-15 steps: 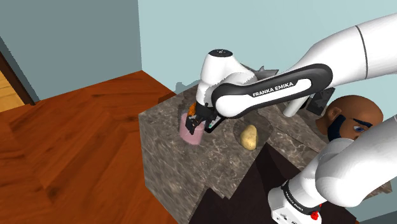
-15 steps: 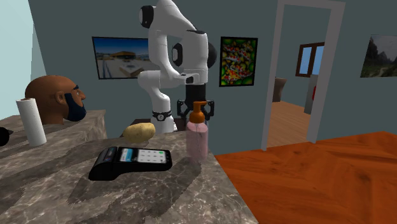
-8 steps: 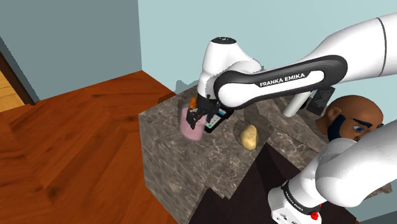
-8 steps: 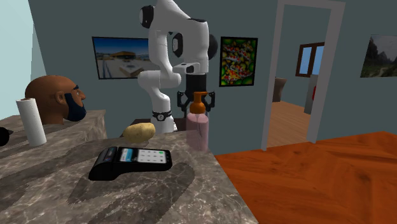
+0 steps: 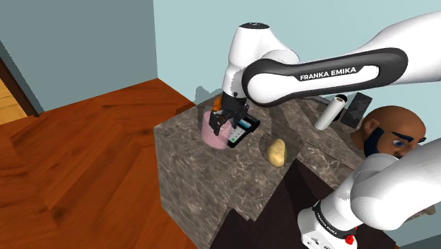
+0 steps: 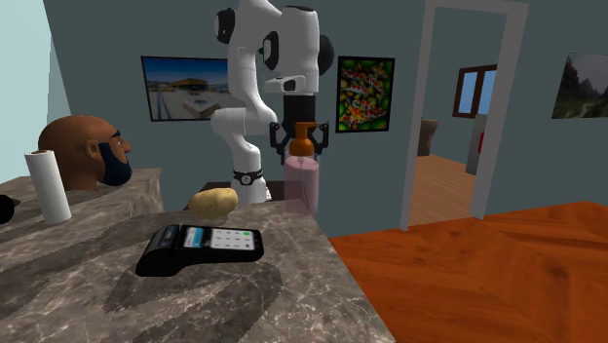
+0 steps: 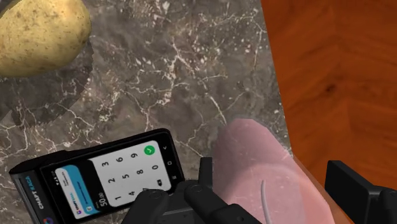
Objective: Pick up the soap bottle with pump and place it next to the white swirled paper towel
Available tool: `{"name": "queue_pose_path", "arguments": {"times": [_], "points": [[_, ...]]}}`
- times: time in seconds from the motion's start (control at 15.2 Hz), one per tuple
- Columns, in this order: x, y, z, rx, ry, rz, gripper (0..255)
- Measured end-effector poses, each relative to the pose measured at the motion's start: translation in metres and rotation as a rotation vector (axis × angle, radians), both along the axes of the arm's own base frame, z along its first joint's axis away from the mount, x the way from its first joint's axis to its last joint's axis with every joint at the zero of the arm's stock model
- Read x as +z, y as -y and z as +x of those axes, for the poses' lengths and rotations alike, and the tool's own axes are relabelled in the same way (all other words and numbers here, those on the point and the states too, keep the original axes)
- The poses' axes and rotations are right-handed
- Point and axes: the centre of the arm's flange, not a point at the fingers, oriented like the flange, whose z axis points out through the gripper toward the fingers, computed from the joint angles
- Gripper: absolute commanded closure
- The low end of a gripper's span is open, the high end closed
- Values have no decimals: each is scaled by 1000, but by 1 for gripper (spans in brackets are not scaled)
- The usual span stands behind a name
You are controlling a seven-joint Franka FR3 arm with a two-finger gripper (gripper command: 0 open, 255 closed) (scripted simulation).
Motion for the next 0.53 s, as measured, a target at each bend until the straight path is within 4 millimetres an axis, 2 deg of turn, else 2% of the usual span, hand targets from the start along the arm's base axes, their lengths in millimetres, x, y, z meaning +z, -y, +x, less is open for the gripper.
{"name": "queue_pose_path", "arguments": {"times": [0.53], "points": [[43, -1, 0, 0, 0, 0, 255]]}}
